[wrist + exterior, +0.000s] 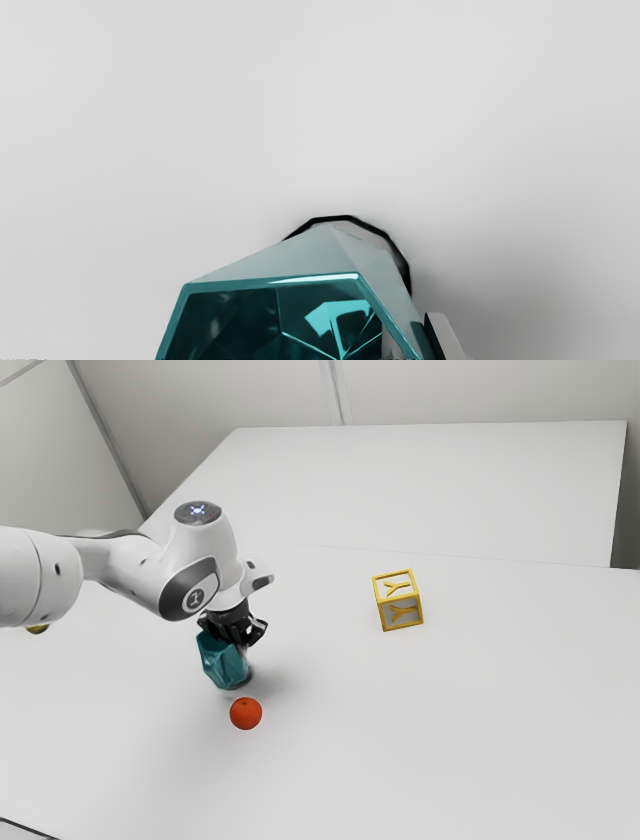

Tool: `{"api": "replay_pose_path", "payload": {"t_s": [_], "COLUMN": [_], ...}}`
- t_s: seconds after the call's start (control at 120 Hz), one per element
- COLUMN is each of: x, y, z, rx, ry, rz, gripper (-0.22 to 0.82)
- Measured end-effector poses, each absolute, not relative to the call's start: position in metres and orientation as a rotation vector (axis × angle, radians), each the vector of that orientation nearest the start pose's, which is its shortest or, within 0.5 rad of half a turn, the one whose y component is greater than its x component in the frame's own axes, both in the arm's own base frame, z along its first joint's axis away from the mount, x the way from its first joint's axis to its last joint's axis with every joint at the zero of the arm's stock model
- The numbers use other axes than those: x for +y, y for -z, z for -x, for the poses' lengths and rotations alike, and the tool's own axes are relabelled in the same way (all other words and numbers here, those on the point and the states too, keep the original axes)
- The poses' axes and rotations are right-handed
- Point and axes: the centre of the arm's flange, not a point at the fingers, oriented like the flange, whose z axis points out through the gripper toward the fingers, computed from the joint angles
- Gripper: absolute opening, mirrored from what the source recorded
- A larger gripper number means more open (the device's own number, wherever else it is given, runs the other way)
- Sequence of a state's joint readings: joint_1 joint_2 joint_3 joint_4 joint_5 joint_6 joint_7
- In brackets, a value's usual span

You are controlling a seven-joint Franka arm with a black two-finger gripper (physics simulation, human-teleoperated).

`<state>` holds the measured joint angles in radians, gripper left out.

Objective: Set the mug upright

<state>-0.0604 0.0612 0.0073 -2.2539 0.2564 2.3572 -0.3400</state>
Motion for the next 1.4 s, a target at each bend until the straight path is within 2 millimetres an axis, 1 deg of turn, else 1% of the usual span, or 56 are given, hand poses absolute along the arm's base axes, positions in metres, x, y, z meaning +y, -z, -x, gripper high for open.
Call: {"api": "replay_pose_path", "payload": {"t_s": [0.125, 0.167, 0.275, 0.325, 0.375, 0.467, 0.583, 0.675, 0.758, 0.883, 1.033, 1.225, 1.317, 1.4], "x": [-0.03, -0.031, -0.033, -0.032, -0.032, -0.032, -0.034, -0.041, -0.051, -0.058, -0.061, -0.064, -0.065, -0.066], "y": [-0.338, -0.339, -0.344, -0.349, -0.357, -0.375, -0.403, -0.426, -0.457, -0.499, -0.542, -0.583, -0.6, -0.613], "z": [-0.532, -0.532, -0.534, -0.534, -0.534, -0.533, -0.53, -0.528, -0.534, -0.546, -0.558, -0.565, -0.564, -0.564], "rx": [-0.171, -0.175, -0.184, -0.19, -0.197, -0.204, -0.21, -0.2, -0.21, -0.266, -0.297, -0.313, -0.321, -0.324], "ry": [0.113, 0.119, 0.155, 0.175, 0.201, 0.256, 0.329, 0.363, 0.369, 0.318, 0.226, 0.112, 0.065, 0.026], "rz": [2.96, 2.963, 2.972, 2.974, 2.976, 2.978, 2.979, 2.979, 2.986, 3.01, 3.016, 3.008, 3.011, 3.013], "gripper": [-0.18, -0.14, 0.09, 0.2, 0.28, 0.39, 0.47, 0.51, 0.54, 0.56, 0.58, 0.58, 0.59, 0.59]}}
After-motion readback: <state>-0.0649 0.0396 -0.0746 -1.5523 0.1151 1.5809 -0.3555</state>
